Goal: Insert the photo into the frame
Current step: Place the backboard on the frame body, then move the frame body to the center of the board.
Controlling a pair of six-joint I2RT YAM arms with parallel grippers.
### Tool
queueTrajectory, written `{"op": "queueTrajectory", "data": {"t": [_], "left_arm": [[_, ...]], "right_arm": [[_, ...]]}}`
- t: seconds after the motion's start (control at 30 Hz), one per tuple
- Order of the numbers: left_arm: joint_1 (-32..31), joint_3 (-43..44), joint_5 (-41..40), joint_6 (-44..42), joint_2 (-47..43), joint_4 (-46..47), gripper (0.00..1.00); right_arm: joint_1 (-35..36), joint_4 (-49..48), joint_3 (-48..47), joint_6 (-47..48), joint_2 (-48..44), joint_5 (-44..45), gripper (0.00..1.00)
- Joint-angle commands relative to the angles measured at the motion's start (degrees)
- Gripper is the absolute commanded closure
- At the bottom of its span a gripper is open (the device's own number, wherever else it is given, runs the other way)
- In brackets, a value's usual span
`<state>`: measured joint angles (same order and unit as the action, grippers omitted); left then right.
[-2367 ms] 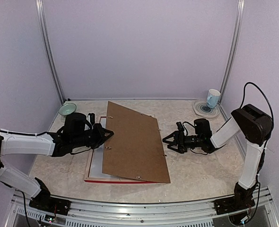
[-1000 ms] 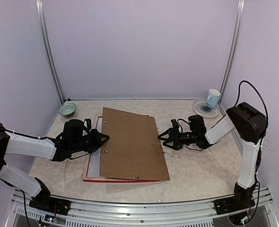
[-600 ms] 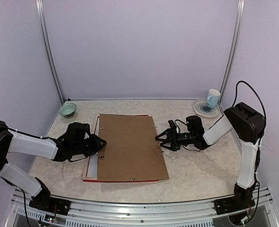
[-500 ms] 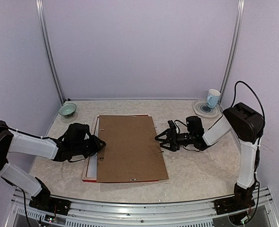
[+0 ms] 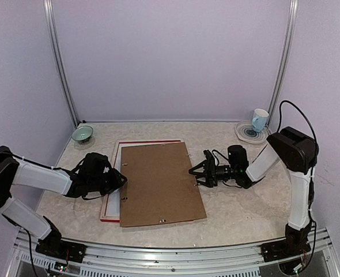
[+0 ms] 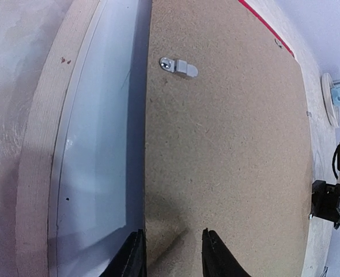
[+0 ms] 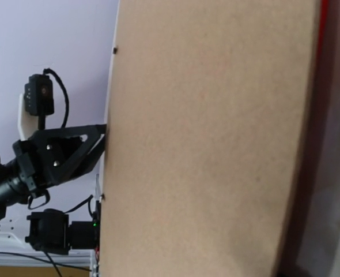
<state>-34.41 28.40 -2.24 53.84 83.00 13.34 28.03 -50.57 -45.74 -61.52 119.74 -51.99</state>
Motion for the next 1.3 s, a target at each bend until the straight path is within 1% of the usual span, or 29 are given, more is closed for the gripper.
{"op": "queueTrajectory", "data": {"t": [0.0, 0.2, 0.43, 0.6, 0.8, 1.0, 1.2, 1.27], "left_arm": [[0.31, -0.1, -0.33, -0.73, 0.52, 0.89, 0.63], [0.44, 0.04, -0.37, -0.84, 0.25, 0.16, 0.46], [1.03, 0.59, -1.19, -1.02, -2.48, -1.77, 0.3], [3.66, 2.31, -3.91, -3.36, -5.36, -4.96, 0.19], [8.3, 1.9, -1.52, -4.63, -3.06, -2.87, 0.17], [10.24, 1.69, -0.31, -5.37, 2.33, 2.01, 0.16], [10.31, 0.34, 6.33, -4.59, 7.0, 9.81, 0.17], [9.6, 0.37, 6.95, -4.38, 7.42, 10.77, 0.17]], "right_arm": [[1.32, 7.36, 2.84, -0.65, 5.09, 0.31, 0.3], [1.24, 8.01, 2.81, -0.72, 5.53, 0.92, 0.31], [1.24, 9.41, 2.43, 0.0, 5.81, 1.64, 0.31], [1.23, 9.7, 2.39, 0.26, 5.89, 1.82, 0.31], [1.19, 10.02, 2.39, 0.43, 5.7, 1.8, 0.31], [1.15, 10.91, 2.41, 1.15, 5.14, 1.92, 0.31], [0.11, 17.21, 2.15, 5.38, 2.86, 4.4, 0.3], [-0.55, 20.02, 1.95, 7.26, 1.92, 5.57, 0.29]]}}
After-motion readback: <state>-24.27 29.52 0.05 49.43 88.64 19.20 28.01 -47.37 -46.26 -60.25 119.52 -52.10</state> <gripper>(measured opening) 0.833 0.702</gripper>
